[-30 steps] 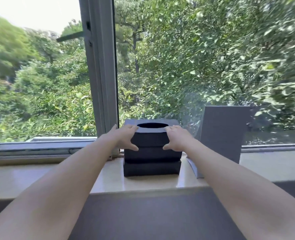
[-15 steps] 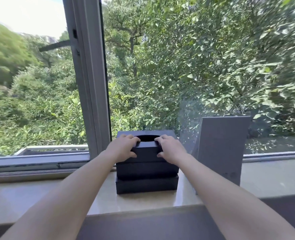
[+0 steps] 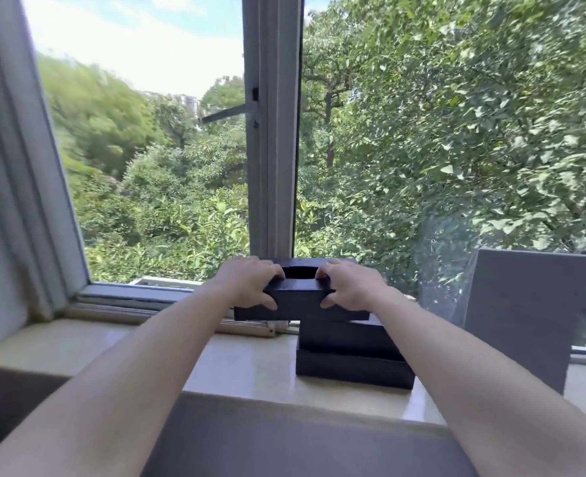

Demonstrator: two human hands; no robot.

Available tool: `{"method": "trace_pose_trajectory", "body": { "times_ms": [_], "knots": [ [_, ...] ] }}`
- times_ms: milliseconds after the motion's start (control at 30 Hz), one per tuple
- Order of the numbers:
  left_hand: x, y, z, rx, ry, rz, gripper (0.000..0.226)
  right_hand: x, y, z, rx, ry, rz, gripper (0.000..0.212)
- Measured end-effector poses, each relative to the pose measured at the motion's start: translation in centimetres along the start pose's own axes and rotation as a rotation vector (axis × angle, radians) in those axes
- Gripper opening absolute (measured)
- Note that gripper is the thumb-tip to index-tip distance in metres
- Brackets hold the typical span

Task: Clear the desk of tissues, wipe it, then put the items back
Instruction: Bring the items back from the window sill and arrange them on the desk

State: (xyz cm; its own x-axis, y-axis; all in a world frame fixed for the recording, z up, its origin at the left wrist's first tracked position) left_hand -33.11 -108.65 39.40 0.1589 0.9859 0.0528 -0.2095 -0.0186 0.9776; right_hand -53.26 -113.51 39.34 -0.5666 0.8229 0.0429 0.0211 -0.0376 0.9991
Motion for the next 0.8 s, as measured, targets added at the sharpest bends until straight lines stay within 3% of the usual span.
{"method": "trace_pose_trajectory", "body": {
  "times_ms": [167, 467, 800],
  "knots": [
    [6.7, -1.4, 5.8, 0.005, 0.131, 0.042, 0.053, -1.9, 0.1, 8.2, 0.014, 0.163, -0.026, 0.057],
    [21.2, -5.3, 16.8, 0.027, 0.366, 0.120, 0.062, -4.4, -0.8, 25.8, 0.038, 0.391, -0.017, 0.057],
    [41.1, -10.7, 26.9, 0.025, 0.605, 0.102, 0.064, -3.3, -3.0, 47.4, 0.012, 0.669, -0.008, 0.063]
  ]
}}
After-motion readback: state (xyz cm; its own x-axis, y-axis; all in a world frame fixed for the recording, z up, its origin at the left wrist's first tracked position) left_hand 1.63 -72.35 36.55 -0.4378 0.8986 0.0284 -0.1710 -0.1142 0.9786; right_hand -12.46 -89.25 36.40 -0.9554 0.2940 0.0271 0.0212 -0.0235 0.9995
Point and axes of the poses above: each hand's wrist, its own x-axis away from the middle knuckle, its own y-axis out of the back of the hand, z = x × y, the point moved 2 cm from there along -x, towards the middle knuckle, and after that the axes turned 10 degrees about z, right-handed, at the moved point
